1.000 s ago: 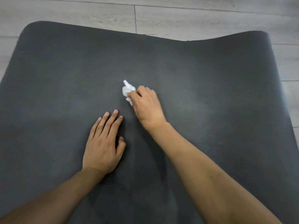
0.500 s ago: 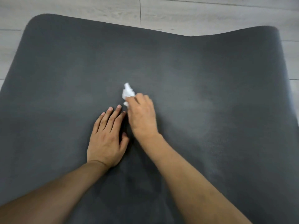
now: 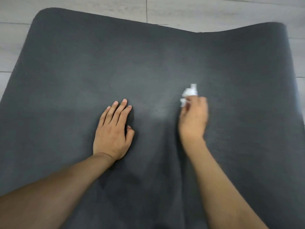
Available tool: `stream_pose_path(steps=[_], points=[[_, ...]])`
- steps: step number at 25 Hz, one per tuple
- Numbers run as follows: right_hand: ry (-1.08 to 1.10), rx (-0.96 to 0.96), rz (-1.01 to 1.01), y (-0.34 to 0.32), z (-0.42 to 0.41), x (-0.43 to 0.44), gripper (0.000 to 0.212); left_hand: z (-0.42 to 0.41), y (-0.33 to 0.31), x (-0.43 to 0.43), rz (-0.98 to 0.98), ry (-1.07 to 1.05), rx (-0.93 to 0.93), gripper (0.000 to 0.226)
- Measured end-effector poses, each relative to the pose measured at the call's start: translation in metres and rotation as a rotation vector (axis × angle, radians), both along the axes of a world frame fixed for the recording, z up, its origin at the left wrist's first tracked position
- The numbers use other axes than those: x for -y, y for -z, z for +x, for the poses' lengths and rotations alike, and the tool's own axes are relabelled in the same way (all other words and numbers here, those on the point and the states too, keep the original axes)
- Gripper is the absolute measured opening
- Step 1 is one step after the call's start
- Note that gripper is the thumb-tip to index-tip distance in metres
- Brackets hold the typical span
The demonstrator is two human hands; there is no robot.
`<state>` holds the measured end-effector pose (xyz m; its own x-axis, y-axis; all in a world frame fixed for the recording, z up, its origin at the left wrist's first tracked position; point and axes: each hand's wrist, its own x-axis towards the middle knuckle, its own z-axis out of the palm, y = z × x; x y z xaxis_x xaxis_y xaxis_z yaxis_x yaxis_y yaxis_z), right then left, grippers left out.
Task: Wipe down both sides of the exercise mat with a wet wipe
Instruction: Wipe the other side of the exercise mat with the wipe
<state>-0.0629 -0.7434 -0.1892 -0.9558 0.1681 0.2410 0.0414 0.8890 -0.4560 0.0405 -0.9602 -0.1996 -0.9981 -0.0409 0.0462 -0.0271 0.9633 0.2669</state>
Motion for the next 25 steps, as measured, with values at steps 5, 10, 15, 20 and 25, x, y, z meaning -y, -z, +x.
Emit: stream_pose_path(steps=[5,10,15,20,25], points=[[-0.579,-0.074,0.155,-0.002,0.047,0.097,0.009,0.001,0.003,0.006,0.097,0.026,-0.031,0.063],[-0.078,-0.003,0.268,-0.002,0.023,-0.051,0.015,0.004,0.005,0.006,0.149,-0.008,-0.062,0.056],[0.074,0.026,0.213,-0.005,0.027,-0.053,0.017,0.005,0.007,0.007,0.011,0.006,-0.080,0.053],[-0.587,-0.101,0.212,-0.002,0.096,0.077,0.006,0.016,-0.001,0.006,0.088,-0.050,-0.049,0.049],[-0.448,-0.145,0.337,-0.003,0.044,-0.010,0.013,0.102,-0.009,0.026,-0.010,0.115,0.052,0.059]])
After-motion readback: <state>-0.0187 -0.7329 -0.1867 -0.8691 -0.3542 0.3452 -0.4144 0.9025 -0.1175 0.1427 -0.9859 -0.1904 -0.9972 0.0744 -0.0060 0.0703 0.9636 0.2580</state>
